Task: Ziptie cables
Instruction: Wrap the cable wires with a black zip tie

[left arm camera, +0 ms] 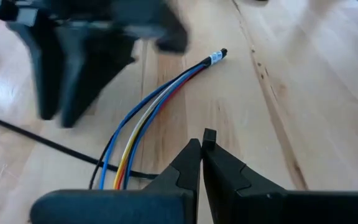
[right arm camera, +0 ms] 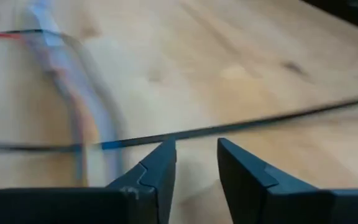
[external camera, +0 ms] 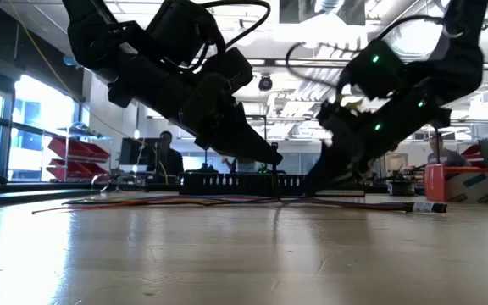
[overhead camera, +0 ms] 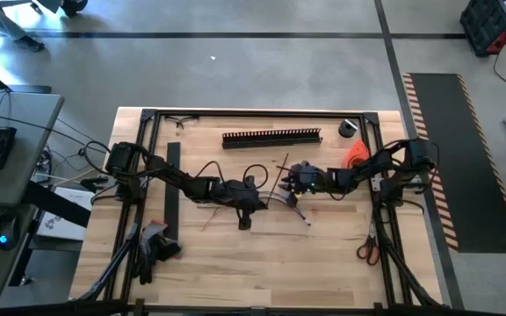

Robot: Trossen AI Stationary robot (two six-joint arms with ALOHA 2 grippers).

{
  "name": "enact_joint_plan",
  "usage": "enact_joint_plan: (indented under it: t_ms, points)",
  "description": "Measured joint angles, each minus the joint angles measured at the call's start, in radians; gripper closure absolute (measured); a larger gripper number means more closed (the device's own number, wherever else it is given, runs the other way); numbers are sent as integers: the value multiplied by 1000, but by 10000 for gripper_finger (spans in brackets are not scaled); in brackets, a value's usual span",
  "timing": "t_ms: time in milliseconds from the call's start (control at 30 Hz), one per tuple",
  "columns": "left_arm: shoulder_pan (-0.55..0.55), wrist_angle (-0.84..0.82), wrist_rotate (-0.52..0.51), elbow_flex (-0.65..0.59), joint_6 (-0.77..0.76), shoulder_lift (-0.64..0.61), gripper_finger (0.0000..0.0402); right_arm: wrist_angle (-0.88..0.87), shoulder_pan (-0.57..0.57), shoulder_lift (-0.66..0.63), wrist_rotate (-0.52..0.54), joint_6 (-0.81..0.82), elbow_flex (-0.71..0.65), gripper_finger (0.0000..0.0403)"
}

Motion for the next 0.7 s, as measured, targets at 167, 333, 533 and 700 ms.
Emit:
enact_joint_plan:
  t_ms: [167,333,533,700]
  points:
    - [-4,9,0,0,-45,0,402,-12,-36,6,16,-51,25,326]
    - [-20,24,-44,1,-143,9,401,-25,-120,-7,-63,-87,31,310]
    - [-44,70,-129,0,-286,53,401,-50,-224,-13,-217,-94,31,257]
    - [-58,192,-131,0,-274,96,401,-50,-235,-12,-257,-95,31,221]
